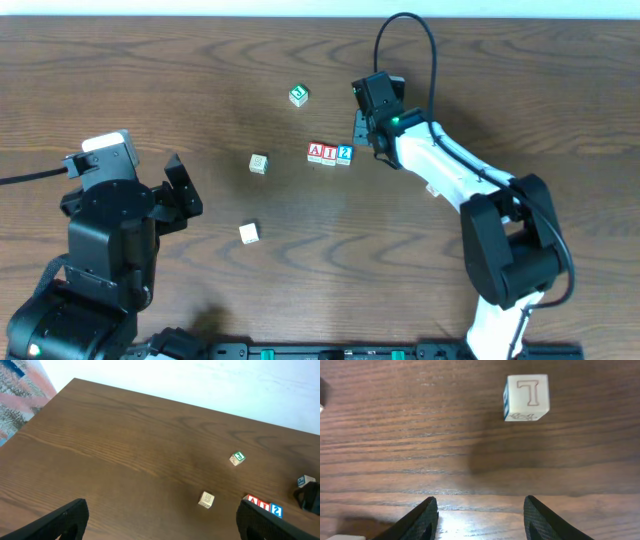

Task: Spell out Ai2

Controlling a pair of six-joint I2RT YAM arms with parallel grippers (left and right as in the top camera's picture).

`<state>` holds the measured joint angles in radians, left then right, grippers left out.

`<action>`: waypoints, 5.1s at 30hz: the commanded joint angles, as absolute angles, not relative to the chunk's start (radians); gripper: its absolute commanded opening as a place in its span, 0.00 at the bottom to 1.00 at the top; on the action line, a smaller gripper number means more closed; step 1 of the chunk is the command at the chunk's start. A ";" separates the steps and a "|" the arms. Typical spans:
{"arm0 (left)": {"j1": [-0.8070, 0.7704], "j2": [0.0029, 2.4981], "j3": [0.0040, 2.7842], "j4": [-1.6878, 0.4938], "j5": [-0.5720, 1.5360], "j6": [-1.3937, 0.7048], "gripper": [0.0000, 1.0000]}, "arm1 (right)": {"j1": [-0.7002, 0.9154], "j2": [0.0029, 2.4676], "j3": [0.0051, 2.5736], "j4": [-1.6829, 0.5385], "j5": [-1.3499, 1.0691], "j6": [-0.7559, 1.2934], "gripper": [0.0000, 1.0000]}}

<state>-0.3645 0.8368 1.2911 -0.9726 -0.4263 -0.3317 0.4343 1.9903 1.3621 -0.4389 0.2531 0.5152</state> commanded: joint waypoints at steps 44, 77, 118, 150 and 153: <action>-0.364 0.838 1.299 -0.976 -0.444 -0.318 0.95 | 0.505 2.048 1.360 -0.489 0.197 0.669 0.51; -0.364 0.838 1.299 -0.976 -0.444 -0.318 0.96 | 0.505 2.048 1.360 -0.491 0.167 0.696 0.50; -0.364 0.838 1.299 -0.976 -0.444 -0.318 0.95 | 0.492 2.048 1.359 -0.611 0.220 0.801 0.49; -0.364 0.838 1.298 -0.976 -0.444 -0.318 0.95 | 0.485 2.040 1.359 -0.572 0.339 0.776 0.48; -0.364 0.838 1.299 -0.976 -0.444 -0.318 0.95 | 0.471 2.001 1.359 -0.571 0.428 0.704 0.53</action>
<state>-0.3645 0.8368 1.2911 -0.9730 -0.4263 -0.3317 0.4873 2.0354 1.3617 -0.5690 0.2920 0.7769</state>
